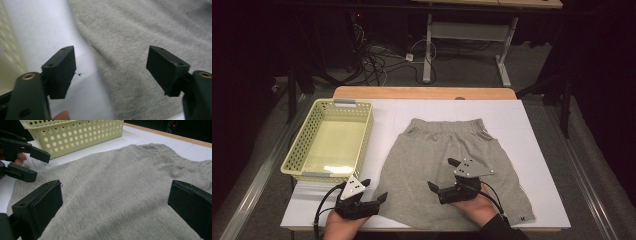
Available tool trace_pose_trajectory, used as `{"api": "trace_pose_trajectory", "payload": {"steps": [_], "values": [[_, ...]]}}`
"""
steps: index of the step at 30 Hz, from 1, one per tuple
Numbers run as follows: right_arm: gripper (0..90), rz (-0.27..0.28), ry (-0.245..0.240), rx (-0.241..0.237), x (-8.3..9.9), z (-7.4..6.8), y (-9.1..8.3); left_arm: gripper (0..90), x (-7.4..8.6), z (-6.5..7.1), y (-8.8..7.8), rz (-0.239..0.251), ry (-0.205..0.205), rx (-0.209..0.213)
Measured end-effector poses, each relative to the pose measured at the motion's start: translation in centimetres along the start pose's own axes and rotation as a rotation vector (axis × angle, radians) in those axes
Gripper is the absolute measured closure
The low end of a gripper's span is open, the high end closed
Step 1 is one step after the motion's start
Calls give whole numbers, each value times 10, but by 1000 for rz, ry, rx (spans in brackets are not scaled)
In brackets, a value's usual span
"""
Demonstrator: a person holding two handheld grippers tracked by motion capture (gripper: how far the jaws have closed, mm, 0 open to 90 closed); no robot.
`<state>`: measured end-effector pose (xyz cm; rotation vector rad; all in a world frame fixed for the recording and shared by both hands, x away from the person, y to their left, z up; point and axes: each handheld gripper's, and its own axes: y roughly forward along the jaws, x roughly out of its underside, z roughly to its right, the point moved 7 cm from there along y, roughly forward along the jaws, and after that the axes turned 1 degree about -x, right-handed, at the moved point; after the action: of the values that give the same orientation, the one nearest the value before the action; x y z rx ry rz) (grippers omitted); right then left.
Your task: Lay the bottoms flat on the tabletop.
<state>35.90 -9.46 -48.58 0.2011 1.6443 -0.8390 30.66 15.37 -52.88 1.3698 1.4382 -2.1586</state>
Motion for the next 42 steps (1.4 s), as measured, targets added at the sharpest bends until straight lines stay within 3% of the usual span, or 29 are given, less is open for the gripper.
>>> {"api": "trace_pose_trajectory", "payload": {"steps": [5, 9, 11, 14, 22, 26, 30, 35, 42], "values": [[0, 1, -3, 0, 0, -1, -2, 251, 2, 3, 3, -29, 25, 5], [0, 0, -2, 1, 0, -1, -2, 255, 3, 3, 4, -56, 16, 1], [1, -2, -1, 1, 1, 0, -2, 316, 3, 2, 4, -64, 7, 6], [2, -1, 11, -5, 1, 0, -1, 341, 4, 1, 5, -68, -10, 5], [1, -8, -4, -11, 1, -3, 2, 416, 6, 4, 7, -100, 24, -20], [1, -12, 8, -9, 4, -2, 1, 473, 6, 5, 7, -101, 28, -19], [1, -12, 13, -4, 6, 0, -1, 591, 6, 3, 6, -104, 24, -17], [0, 0, 17, 8, 7, 2, -9, 663, 6, 6, 7, -103, 44, -3], [0, -8, 36, 39, 14, 10, -16, 785, 5, 6, 7, -104, 42, 44]]}}
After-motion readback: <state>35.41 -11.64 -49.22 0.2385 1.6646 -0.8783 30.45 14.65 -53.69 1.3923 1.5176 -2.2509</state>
